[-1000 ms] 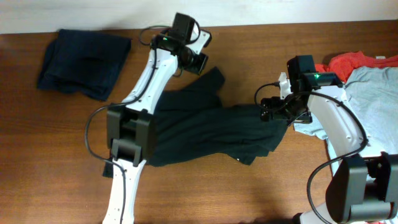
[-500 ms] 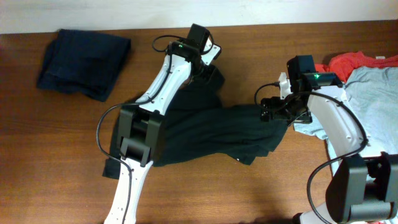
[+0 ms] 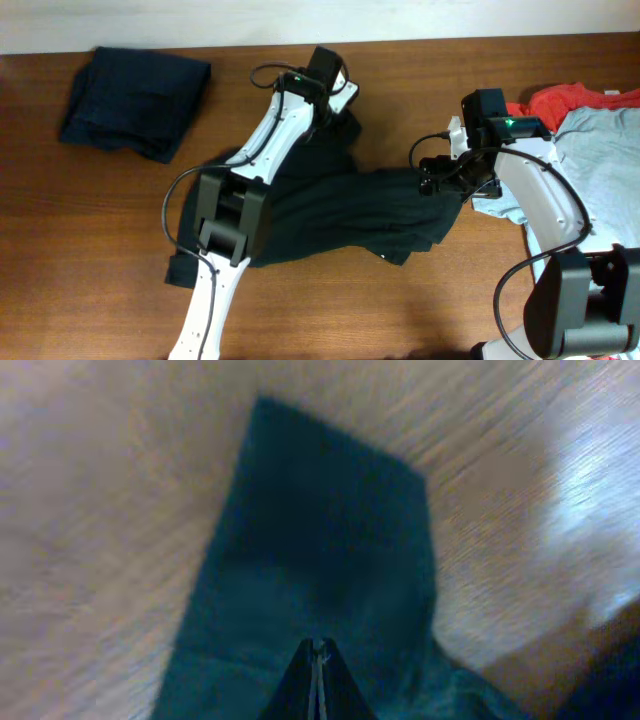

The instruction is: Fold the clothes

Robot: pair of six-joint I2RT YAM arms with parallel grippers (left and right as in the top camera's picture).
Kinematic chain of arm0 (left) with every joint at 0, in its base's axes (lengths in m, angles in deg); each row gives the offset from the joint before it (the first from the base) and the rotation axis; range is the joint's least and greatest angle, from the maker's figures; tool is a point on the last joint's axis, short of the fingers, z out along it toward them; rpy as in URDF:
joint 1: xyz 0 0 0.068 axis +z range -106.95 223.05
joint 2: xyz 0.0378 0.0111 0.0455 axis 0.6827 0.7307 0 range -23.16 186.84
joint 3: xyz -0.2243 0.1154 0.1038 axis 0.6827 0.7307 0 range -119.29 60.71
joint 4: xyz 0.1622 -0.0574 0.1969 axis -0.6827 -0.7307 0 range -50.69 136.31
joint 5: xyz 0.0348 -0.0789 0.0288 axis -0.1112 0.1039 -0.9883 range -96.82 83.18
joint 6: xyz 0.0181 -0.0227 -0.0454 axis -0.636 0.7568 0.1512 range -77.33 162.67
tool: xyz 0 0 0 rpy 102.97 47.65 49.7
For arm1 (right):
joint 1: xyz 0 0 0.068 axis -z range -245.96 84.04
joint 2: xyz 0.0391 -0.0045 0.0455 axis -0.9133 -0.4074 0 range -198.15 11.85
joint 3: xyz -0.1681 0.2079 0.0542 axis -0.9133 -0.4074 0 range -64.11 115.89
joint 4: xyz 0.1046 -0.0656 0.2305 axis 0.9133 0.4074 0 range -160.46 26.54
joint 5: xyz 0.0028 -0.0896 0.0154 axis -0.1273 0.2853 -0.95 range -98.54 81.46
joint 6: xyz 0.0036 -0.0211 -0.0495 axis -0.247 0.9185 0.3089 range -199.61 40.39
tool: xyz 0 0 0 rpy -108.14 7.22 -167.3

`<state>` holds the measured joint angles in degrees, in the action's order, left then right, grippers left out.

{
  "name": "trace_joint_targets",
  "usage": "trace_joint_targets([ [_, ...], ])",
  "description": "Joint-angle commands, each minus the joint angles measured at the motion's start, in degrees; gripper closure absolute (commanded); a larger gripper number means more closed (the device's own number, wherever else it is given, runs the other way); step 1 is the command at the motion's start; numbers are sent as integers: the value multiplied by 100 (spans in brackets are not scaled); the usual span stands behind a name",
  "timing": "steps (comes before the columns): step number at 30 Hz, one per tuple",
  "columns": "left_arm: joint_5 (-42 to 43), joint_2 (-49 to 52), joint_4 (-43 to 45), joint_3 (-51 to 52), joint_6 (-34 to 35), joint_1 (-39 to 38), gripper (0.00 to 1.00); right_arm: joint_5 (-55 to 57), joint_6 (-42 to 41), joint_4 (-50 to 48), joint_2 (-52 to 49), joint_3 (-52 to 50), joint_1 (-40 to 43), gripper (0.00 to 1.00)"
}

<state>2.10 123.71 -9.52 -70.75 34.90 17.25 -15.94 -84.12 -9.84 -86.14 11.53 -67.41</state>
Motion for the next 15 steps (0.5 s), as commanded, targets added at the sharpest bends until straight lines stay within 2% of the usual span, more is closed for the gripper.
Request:
trace_joint_targets([
  [1,-44,380,-66,39,-96,2,100,50,-48,0,11,-26,35,1],
  [5,-142,509,-61,39,-94,2,100,52,-48,0,11,-26,35,1],
  [15,-1604,516,136,37,-286,63,99,50,-48,0,11,-26,35,1],
])
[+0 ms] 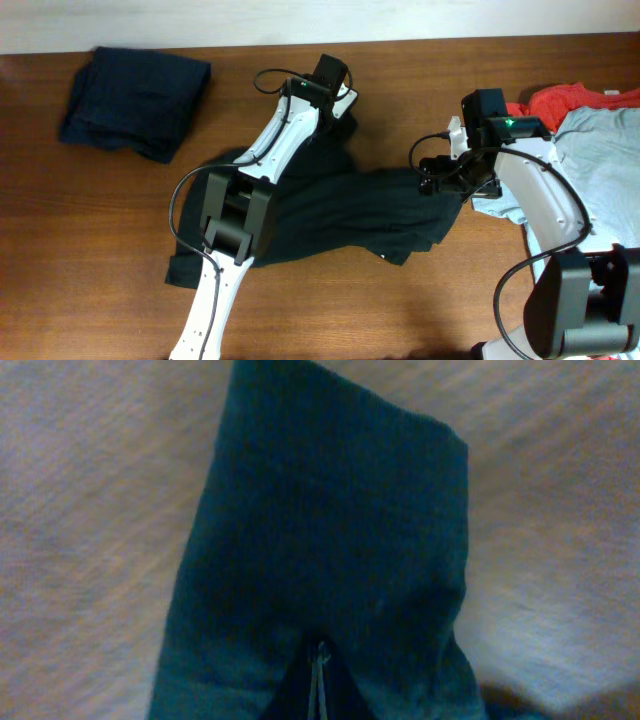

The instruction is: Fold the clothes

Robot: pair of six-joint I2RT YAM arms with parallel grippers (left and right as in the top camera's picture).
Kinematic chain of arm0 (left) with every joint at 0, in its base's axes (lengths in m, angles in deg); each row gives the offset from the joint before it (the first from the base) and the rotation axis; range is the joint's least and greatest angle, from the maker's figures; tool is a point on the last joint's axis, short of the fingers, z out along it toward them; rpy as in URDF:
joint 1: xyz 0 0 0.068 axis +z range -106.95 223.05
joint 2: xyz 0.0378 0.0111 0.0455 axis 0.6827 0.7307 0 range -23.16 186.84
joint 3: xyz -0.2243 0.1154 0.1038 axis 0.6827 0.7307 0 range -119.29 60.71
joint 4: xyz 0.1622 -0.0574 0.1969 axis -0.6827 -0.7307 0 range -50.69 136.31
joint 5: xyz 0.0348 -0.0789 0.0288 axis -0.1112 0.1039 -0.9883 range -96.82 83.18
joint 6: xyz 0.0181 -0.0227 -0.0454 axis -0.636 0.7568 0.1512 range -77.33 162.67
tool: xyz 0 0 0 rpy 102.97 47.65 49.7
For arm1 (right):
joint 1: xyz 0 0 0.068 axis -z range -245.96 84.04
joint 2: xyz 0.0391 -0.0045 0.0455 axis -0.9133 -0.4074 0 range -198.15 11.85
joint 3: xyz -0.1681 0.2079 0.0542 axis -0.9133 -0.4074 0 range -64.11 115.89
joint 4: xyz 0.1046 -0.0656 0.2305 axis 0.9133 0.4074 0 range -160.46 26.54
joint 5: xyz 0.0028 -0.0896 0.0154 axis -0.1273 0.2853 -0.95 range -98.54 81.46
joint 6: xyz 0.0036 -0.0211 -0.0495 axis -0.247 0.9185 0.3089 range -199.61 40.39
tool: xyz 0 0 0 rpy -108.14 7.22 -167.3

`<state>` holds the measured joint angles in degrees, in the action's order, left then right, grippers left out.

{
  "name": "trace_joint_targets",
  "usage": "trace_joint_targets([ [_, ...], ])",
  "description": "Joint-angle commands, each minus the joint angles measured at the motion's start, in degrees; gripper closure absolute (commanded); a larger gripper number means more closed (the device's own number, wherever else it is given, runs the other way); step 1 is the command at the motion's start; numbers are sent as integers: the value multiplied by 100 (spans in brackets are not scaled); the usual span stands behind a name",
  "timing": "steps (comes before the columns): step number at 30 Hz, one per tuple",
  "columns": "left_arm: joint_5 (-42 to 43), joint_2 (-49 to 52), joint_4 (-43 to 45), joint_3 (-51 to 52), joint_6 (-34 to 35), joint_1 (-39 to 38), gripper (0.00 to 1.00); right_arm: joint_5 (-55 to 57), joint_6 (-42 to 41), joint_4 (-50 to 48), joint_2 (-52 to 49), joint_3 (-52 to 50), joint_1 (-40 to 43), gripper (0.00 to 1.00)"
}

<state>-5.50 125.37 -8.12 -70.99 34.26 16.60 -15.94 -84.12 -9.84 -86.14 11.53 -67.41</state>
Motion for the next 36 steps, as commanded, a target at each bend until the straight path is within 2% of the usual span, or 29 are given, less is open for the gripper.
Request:
trace_joint_targets([
  [1,-894,350,22,61,-247,155,99,52,-48,0,11,-26,35,1],
  [19,-927,350,702,61,-238,1215,97,50,-48,0,11,-26,35,1],
  [33,-905,350,1941,61,-131,1679,96,50,-48,0,11,-26,35,1],
  [36,-634,352,2192,61,-138,1731,95,50,-48,0,11,-26,35,2],
])
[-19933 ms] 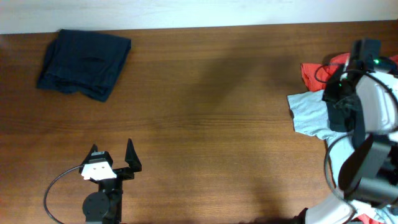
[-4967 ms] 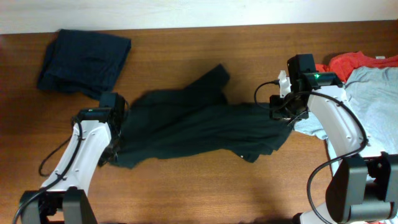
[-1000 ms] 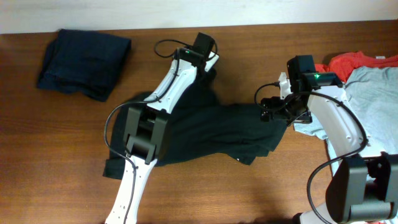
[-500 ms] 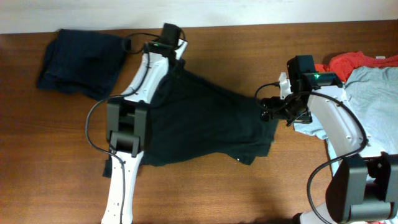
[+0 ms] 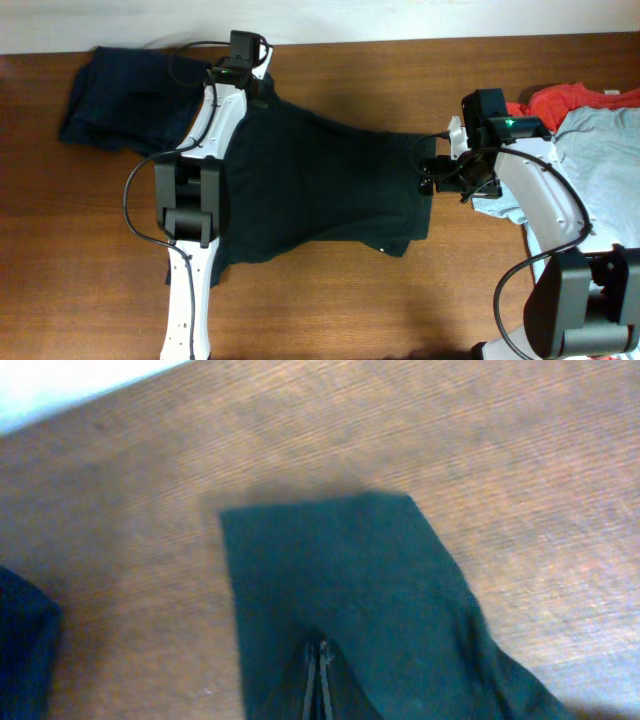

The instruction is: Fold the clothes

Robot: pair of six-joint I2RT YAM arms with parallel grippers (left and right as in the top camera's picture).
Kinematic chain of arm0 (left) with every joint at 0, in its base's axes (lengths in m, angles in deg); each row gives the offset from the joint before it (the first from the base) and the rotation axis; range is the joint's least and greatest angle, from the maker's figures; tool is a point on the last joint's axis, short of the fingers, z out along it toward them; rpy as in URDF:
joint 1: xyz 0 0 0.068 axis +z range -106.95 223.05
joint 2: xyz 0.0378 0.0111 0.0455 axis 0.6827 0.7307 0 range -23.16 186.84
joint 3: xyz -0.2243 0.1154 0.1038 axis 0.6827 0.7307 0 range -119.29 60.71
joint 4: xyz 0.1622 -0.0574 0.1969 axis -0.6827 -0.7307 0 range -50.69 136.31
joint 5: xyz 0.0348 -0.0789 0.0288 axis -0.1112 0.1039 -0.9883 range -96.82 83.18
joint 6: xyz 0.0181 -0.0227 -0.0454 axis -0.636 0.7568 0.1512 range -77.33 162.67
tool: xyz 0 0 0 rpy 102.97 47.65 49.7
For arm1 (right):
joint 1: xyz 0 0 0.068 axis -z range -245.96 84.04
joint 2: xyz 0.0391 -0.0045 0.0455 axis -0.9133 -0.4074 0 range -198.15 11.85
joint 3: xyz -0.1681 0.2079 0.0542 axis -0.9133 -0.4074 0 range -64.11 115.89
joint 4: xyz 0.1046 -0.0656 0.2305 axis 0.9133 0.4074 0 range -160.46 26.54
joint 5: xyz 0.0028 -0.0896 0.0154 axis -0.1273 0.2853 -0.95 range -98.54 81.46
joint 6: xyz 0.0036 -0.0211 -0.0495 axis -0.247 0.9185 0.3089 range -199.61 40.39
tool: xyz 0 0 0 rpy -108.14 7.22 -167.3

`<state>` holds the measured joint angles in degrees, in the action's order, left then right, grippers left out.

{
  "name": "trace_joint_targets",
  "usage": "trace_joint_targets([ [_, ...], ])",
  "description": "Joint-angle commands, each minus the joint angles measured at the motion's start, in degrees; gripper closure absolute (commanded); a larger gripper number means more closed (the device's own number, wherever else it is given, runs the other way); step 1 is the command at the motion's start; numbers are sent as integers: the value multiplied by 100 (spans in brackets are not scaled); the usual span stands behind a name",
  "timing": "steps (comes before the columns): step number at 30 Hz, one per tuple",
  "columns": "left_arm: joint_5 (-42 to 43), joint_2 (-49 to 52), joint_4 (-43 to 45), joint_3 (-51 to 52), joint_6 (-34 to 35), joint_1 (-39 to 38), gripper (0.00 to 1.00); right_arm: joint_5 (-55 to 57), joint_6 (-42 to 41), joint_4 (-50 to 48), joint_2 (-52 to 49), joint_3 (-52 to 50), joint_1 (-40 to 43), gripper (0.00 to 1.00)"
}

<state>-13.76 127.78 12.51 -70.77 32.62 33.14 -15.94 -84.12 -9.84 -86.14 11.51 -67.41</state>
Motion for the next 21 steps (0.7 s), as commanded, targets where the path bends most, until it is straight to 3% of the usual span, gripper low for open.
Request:
trace_joint_targets([
  [1,293,111,225,39,24,90,96,50,-48,0,11,-24,35,1],
  [5,308,109,597,-13,24,105,96,52,-48,0,11,-24,35,2],
  [8,308,107,393,-422,28,105,96,52,-48,0,11,-24,35,1],
  [16,308,103,-1904,-2271,286,118,85,50,-48,0,11,-24,35,1],
  [21,540,105,-2953,-2557,400,118,85,52,-48,0,11,-24,35,2],
])
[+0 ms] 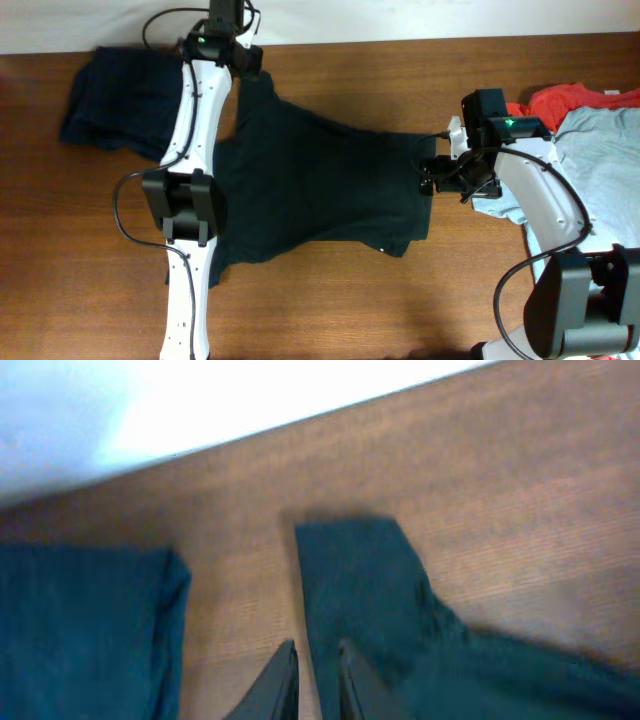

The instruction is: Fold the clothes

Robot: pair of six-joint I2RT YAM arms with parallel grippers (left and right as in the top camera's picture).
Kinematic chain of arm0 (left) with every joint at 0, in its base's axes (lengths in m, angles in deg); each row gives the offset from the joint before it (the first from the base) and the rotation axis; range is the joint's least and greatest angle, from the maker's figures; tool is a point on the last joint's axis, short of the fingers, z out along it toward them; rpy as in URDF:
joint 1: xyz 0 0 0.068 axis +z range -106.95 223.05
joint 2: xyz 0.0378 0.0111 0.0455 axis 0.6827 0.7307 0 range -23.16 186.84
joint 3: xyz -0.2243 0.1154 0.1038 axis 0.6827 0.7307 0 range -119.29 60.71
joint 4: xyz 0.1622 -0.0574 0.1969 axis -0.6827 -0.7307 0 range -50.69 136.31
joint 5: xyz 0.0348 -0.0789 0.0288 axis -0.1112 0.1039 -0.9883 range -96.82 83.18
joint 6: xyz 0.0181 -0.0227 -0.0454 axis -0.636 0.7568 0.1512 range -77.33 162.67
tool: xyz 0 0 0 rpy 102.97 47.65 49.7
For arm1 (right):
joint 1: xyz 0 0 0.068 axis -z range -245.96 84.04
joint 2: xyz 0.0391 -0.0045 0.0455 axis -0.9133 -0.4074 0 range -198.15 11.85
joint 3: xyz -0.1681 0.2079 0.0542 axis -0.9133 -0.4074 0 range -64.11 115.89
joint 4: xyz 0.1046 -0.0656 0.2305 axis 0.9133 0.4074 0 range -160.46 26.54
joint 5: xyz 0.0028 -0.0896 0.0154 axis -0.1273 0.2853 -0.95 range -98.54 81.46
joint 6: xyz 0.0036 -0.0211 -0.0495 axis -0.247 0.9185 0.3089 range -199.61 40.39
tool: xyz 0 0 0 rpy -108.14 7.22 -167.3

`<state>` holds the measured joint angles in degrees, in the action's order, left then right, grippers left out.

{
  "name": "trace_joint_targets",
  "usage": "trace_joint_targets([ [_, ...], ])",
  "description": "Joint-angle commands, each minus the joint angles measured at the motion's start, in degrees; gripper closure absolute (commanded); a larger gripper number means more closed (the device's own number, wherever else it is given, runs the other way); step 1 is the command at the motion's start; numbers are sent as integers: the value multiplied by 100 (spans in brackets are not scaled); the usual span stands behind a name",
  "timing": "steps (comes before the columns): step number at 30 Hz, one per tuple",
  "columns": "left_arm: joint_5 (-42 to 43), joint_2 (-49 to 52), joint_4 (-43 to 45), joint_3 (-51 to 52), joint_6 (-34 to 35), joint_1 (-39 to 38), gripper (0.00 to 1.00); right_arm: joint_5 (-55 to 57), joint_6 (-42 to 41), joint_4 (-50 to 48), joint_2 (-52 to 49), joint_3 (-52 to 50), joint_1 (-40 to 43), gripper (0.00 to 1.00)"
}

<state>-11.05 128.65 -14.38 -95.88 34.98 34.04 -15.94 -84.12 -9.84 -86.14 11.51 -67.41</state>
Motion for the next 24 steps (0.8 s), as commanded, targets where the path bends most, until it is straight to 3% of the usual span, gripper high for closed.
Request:
trace_joint_targets([
  [1,417,28,-389,-35,164,28,85,50,-48,0,11,-24,35,2],
  [18,719,955,-1115,24,555,-48,90,50,-48,0,11,-24,35,1],
  [24,1405,1005,-1158,22,553,-219,98,50,-48,0,11,-24,35,1],
])
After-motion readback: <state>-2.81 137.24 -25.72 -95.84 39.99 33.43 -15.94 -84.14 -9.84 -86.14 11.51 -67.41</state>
